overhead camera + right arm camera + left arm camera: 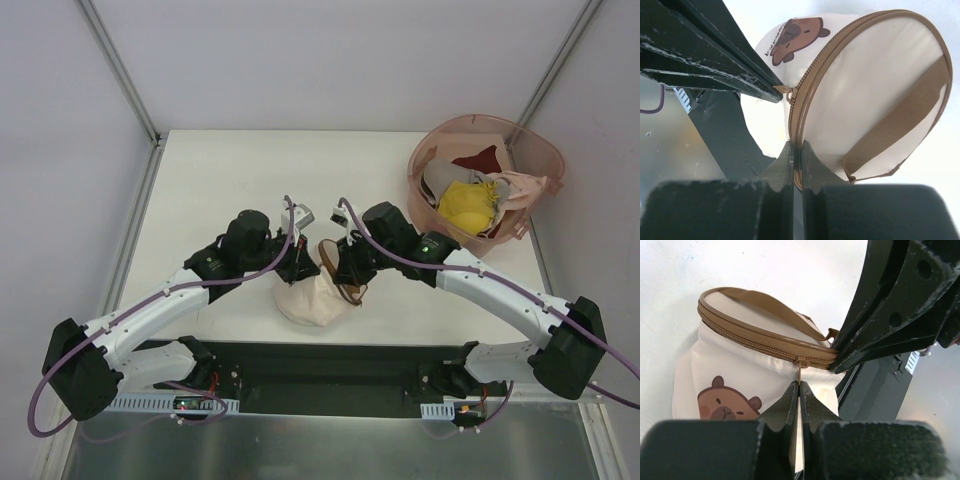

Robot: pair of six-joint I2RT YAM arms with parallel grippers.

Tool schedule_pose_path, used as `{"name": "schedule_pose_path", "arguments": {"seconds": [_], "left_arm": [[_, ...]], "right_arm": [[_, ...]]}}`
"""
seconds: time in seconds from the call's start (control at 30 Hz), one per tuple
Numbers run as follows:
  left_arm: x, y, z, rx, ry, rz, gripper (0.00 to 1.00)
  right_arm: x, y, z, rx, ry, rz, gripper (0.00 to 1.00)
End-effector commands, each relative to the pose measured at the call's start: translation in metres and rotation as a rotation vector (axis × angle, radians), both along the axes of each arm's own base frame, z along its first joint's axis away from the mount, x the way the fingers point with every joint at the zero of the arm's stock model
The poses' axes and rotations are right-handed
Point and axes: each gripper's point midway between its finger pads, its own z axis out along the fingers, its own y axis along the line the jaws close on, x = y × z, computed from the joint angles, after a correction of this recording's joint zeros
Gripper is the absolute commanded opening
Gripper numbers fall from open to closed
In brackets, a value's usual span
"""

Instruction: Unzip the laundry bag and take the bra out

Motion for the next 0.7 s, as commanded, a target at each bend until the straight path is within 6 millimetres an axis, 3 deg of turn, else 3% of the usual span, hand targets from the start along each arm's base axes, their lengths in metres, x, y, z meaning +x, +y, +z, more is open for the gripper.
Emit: {"name": "schedule_pose_path", "arguments": {"seconds": [0.0,0.07,0.17,0.33,0.47,0.57,0.67], "left_arm": [[0.003,-0.005,0.028,-0.063,-0.072,0.001,0.0],[0.003,-0.006,0.026,-0.06,-0.064,0.003,0.11],[0.002,-0.008,0.026,-0.063,-0.052,-0.004,0.14],[0.002,-0.01,0.027,-0.067,-0.041,-0.014,0.14],[-0.001,-0.013,0.027,-0.073,-0.023,-0.029,0.06],[-0.001,-0.015,0.029,-0.081,-0.008,-0.035,0.21],[-0.001,-0.018,0.033,-0.089,-0.001,-0.04,0.24]], "right_arm": [[0.003,0.007,0.002,0.035,-0.005,0.006,0.01],[0.003,0.008,0.002,0.036,-0.003,0.008,0.01],[0.003,0.007,0.001,0.035,-0.003,0.004,0.01],[0.002,0.009,0.001,0.039,0.0,0.008,0.01],[0.003,0.009,-0.001,0.038,0.005,0.01,0.01],[0.002,0.01,-0.001,0.039,0.01,0.014,0.01],[0.002,0.011,-0.001,0.04,0.013,0.013,0.01]]}}
